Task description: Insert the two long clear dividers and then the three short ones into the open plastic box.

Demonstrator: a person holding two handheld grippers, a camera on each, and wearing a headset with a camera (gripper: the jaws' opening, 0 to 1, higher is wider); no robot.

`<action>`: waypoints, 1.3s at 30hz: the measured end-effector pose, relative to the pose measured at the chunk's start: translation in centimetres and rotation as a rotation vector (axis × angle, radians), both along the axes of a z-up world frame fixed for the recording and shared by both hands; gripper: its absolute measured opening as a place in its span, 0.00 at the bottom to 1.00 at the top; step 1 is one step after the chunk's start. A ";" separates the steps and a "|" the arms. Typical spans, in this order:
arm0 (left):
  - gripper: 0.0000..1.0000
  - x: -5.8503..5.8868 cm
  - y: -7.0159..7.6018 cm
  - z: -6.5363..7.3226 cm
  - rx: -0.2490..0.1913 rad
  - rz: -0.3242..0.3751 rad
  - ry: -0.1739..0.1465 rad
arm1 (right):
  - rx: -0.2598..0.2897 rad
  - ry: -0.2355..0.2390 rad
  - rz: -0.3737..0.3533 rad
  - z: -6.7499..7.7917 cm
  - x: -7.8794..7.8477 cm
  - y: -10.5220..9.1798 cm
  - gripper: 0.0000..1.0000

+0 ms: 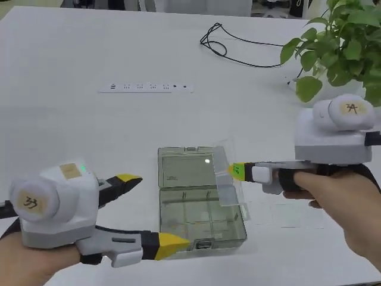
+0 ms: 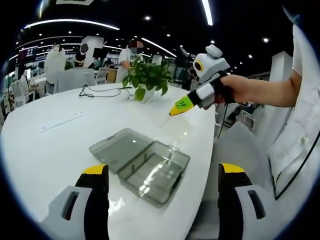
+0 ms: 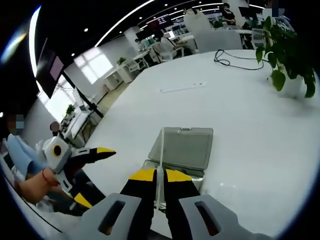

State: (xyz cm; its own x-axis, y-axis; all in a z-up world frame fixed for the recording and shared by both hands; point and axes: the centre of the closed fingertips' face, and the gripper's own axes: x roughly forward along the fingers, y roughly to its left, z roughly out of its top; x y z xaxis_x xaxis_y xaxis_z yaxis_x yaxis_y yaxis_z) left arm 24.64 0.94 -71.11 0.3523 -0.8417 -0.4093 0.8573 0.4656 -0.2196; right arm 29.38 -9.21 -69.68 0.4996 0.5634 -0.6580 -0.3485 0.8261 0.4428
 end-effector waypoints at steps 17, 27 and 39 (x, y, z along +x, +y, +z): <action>1.00 -0.6 1.0 -2.0 0.042 -0.087 -0.016 | -0.100 0.342 -0.062 -5.1 -0.8 -0.7 0.07; 1.00 -0.4 1.0 -2.2 0.021 -0.095 -0.016 | -0.154 0.395 -0.091 -7.5 -1.4 -0.8 0.06; 1.00 -0.3 1.0 -2.7 0.002 -0.085 -0.001 | -0.183 0.415 -0.113 -9.3 -1.4 -0.7 0.06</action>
State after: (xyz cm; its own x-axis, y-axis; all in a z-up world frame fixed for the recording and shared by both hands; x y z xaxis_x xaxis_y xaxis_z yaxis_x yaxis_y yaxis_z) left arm 24.38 1.98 -73.76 0.2800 -0.8677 -0.4108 0.8940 0.3916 -0.2177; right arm 27.96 -9.90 -78.94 0.2242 0.3764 -0.8989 -0.0763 0.9264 0.3688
